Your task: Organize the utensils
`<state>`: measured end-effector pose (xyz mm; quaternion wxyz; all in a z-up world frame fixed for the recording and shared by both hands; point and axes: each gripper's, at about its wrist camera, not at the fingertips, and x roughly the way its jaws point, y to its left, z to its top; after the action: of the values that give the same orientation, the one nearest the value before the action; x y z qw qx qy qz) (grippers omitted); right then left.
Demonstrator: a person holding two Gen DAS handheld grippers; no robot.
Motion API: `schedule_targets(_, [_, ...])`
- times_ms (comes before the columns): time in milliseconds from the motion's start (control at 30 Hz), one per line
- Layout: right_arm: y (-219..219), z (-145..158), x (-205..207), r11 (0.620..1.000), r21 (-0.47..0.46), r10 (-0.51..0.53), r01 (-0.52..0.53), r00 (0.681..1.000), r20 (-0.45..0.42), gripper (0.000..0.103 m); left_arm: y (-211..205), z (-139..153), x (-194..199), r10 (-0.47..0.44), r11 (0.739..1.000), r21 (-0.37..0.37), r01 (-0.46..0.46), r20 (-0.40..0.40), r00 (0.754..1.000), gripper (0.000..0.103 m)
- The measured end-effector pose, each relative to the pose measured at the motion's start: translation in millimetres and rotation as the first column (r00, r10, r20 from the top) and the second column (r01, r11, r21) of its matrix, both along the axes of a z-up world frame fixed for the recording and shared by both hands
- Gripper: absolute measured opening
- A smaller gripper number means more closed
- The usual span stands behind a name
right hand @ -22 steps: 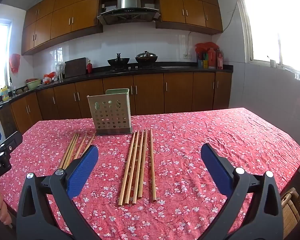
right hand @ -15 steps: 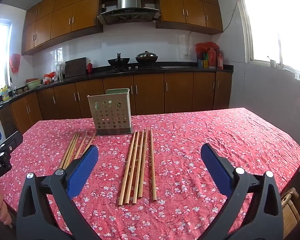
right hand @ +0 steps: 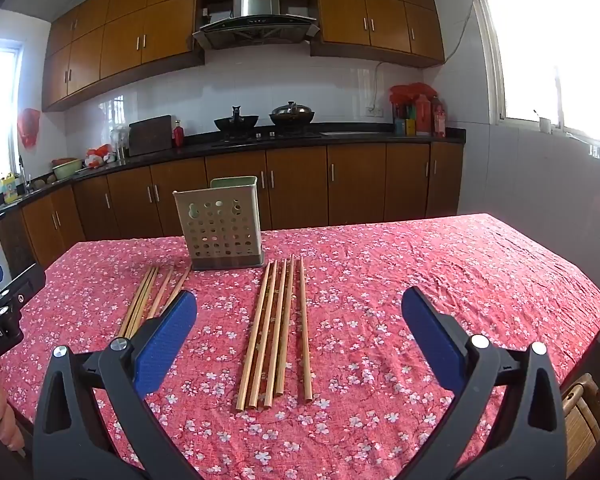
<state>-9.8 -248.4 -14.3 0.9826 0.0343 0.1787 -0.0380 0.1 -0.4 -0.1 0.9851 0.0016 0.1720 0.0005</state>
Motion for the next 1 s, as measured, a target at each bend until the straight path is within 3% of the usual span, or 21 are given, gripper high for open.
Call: schedule_targets(1000, [-2.4,0.0,-0.2,1.0,0.005,0.0,0.0,1.0,-0.002,0.101,-0.4,-0.1,0.0,0.0,1.0,0.003,0.0,-0.001,1.0,0.099])
